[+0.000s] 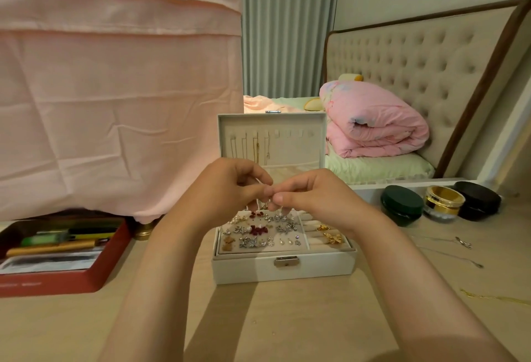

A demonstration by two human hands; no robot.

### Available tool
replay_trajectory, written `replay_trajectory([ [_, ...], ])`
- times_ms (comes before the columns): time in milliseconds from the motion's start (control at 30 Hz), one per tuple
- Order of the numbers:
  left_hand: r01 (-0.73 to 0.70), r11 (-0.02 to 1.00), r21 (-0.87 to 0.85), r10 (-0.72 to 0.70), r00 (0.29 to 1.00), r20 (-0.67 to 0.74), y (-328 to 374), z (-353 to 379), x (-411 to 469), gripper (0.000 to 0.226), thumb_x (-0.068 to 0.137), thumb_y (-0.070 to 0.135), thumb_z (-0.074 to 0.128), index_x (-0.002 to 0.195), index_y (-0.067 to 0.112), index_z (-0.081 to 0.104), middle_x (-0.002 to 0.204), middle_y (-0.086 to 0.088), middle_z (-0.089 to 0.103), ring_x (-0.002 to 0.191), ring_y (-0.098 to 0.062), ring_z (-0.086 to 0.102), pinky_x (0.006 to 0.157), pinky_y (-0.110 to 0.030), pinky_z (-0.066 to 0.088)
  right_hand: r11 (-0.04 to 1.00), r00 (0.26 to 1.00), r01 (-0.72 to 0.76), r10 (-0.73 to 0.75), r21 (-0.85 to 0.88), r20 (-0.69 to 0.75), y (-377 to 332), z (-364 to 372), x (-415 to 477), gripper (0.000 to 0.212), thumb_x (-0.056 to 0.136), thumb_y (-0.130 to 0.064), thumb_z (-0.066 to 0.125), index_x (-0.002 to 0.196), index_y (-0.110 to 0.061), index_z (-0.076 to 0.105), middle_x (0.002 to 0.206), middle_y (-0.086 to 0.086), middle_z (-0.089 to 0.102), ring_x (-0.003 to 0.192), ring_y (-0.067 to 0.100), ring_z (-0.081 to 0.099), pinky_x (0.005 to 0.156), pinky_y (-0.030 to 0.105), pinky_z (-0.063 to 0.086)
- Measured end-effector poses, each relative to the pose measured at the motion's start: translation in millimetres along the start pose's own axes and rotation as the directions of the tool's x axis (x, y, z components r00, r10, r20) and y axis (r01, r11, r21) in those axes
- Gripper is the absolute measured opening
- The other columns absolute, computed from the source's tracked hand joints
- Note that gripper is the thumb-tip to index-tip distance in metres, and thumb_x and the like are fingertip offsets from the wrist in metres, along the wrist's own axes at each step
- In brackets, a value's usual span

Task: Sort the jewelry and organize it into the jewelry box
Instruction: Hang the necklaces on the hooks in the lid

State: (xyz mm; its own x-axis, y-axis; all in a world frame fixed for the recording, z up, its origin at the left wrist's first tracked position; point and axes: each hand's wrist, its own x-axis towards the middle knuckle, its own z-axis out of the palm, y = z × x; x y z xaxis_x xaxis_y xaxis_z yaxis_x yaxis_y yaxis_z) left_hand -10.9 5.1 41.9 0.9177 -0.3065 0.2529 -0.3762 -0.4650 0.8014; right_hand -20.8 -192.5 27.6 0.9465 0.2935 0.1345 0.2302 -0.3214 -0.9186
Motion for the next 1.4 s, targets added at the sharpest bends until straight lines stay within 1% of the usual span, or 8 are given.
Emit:
replay_trajectory([
  [133,-0.005,0.996,-0.088,0.012,0.997,0.077,-3,-5,-4,0.009,0.087,0.007,0.074,0.093,0.015,0.074,0.07,-0.003,0.072,0.064,-0.011,0.067,0.062,-0.022,0.053,0.998,1.0,-0.01,0.01,0.058,0.004,0,0,0,0.013,0.089,-0.01,0.073,0.101,-0.008,0.08,0.085,0.005,0.077,0.069,0.009,0.063,0.075,0.023,0.056],
  [333,0.001,0.993,-0.121,0.007,0.998,0.07,-7,-10,-4,0.015,0.087,0.003,0.073,0.098,0.014,0.072,0.076,-0.003,0.073,0.069,-0.012,0.069,0.068,-0.024,0.056,1.0,1.0,-0.029,0.029,0.001,0.003,1,2,0,0.01,0.088,-0.008,0.074,0.096,-0.008,0.08,0.086,0.009,0.078,0.064,0.005,0.063,0.07,0.021,0.056],
  [533,-0.014,0.991,-0.136,0.021,0.999,0.046,-6,-10,-2,0.013,0.087,0.006,0.074,0.097,0.014,0.072,0.077,-0.008,0.072,0.07,-0.016,0.069,0.074,-0.033,0.06,0.999,0.999,-0.04,0.041,-0.016,0.019,-1,6,0,0.012,0.09,-0.024,0.073,0.097,-0.016,0.08,0.092,0.001,0.078,0.07,0.013,0.062,0.088,0.035,0.055],
  [700,-0.014,0.992,-0.126,0.019,0.999,0.042,-6,-7,-2,0.013,0.085,0.009,0.076,0.095,0.016,0.072,0.074,-0.005,0.073,0.069,-0.017,0.069,0.073,-0.032,0.061,0.999,0.998,-0.04,0.039,-0.02,-0.039,0,10,1,0.007,0.084,-0.019,0.081,0.09,-0.017,0.081,0.086,0.008,0.077,0.07,0.014,0.063,0.087,0.045,0.057],
  [833,-0.001,0.994,-0.106,0.0,1.0,-0.01,-8,-7,-1,0.009,0.088,0.014,0.074,0.097,0.018,0.072,0.077,-0.008,0.073,0.068,-0.015,0.068,0.072,-0.031,0.06,0.999,0.998,-0.033,0.032,-0.021,-0.046,-3,6,-2,0.009,0.086,-0.025,0.077,0.085,-0.017,0.081,0.085,0.0,0.078,0.069,0.01,0.062,0.088,0.037,0.056],
  [933,0.051,0.968,-0.247,-0.062,0.997,-0.038,-7,4,-2,0.011,0.093,0.019,0.068,0.104,0.018,0.071,0.088,-0.005,0.075,0.074,-0.014,0.07,0.068,-0.023,0.057,0.996,0.997,-0.041,0.045,0.074,-0.061,-1,6,-2,0.013,0.089,-0.025,0.073,0.087,-0.014,0.08,0.088,0.004,0.078,0.069,0.013,0.062,0.087,0.037,0.054],
  [1067,0.18,0.887,-0.424,-0.139,0.982,0.125,-10,23,-2,0.019,0.095,0.022,0.065,0.11,0.012,0.069,0.104,-0.008,0.076,0.096,-0.021,0.073,0.082,-0.029,0.06,0.976,0.982,-0.086,0.118,0.202,-0.148,4,1,1,0.013,0.089,-0.024,0.073,0.091,-0.013,0.08,0.086,0.007,0.078,0.063,0.012,0.061,0.078,0.035,0.052],
  [1400,0.239,0.836,-0.494,-0.226,0.97,0.088,-13,35,2,0.022,0.082,0.002,0.077,0.103,0.004,0.069,0.084,-0.016,0.075,0.071,-0.019,0.072,0.07,-0.027,0.061,0.964,0.953,-0.116,0.177,0.24,-0.248,8,-1,5,0.011,0.089,-0.024,0.074,0.09,-0.014,0.078,0.081,0.001,0.078,0.054,0.009,0.056,0.063,0.027,0.048],
])
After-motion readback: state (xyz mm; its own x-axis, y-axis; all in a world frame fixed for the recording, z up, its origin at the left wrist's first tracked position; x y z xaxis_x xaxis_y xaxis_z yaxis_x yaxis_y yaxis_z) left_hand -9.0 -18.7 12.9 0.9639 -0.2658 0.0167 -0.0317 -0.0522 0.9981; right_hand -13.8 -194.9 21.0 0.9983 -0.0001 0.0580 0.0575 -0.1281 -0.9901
